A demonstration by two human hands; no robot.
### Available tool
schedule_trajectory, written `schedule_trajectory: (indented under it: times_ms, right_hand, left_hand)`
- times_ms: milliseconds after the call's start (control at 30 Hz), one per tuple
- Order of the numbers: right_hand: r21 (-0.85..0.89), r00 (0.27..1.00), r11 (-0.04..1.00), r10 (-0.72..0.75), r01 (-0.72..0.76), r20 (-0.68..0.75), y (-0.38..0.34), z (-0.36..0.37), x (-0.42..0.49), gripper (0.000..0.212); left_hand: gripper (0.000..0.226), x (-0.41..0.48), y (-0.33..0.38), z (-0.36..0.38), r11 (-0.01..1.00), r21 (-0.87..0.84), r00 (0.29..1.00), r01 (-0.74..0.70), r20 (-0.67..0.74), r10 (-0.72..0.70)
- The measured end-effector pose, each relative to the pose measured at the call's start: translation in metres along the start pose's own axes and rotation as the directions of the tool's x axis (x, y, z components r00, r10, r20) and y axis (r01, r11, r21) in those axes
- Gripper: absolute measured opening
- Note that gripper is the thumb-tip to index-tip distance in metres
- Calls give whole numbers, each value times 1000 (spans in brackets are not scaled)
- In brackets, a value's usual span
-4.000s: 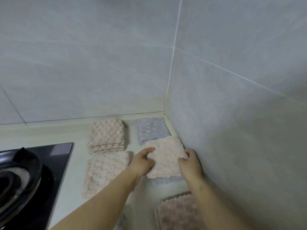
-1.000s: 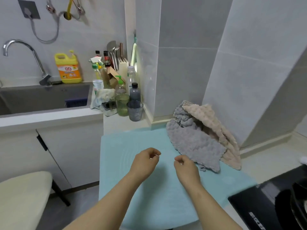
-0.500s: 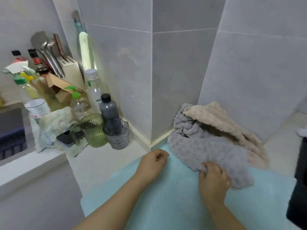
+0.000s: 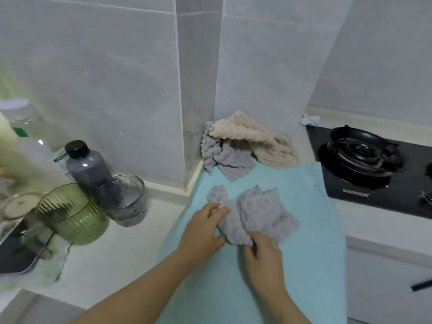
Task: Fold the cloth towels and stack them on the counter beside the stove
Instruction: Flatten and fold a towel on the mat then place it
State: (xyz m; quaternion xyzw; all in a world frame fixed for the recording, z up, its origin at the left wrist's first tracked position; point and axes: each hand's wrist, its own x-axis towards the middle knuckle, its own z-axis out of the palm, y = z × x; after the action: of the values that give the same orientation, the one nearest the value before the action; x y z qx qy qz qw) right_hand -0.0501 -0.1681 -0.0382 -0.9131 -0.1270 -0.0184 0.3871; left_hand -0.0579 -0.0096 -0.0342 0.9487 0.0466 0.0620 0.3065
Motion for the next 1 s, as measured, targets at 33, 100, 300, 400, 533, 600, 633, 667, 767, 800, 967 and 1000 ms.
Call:
schedule_trajectory:
  times_ms: [33, 100, 300, 400, 533, 600, 633, 667, 767, 800, 967, 1000]
  right_hand:
    - [-7, 1000, 1000, -4, 4, -19, -1, 1, -3, 23]
    - [-43, 998, 999, -19, 16, -65, 0, 5, -7, 29]
    - [-244, 980, 964, -141, 105, -139, -2, 15, -23, 28]
    - [-319, 974, 938, -184, 133, -135, -6, 16, -30, 25]
    - [-387, 966, 910, -216, 146, -142, -10, 18, -42, 34]
    - [-407, 966, 901, -220, 147, -137, -15, 18, -46, 36]
    - [-417, 968, 897, -215, 145, -126, -17, 18, -46, 38]
    - [-408, 972, 901, -206, 146, -109, -18, 17, -47, 42]
    - [-153, 994, 985, -89, 79, -60, -18, 10, -50, 56]
    - [-26, 996, 998, -50, 48, -69, -17, 9, -49, 56]
    - [-118, 981, 983, 123, -142, -153, -22, 12, -29, 65]
    - [-227, 978, 958, 143, -176, -155, -26, 12, -24, 66]
  left_hand:
    - [51, -3, -2, 2, 1000, 18, 999, -23, -31, 24]
    - [39, -9, -5, 8, 995, 45, 990, -93, -103, 97]
    - [13, -17, -14, 19, 971, 126, 946, -204, -231, 229]
    - [11, -23, -13, 18, 940, 177, 899, -292, -286, 333]
    - [15, -31, -19, 15, 926, 184, 882, -329, -292, 371]
    - [16, -33, -20, 12, 948, 96, 905, -304, -283, 319]
    - [18, -33, -19, 11, 957, 35, 916, -289, -279, 287]
    - [19, -34, -18, 10, 959, -24, 923, -284, -279, 266]
    - [16, -31, -16, 8, 952, -195, 947, -238, -264, 183]
    - [15, -30, -16, 6, 941, -268, 954, -207, -267, 134]
    - [37, -19, -12, -2, 907, -420, 973, 40, -189, -130]
    - [50, -13, -11, -4, 893, -435, 974, 118, -126, -190]
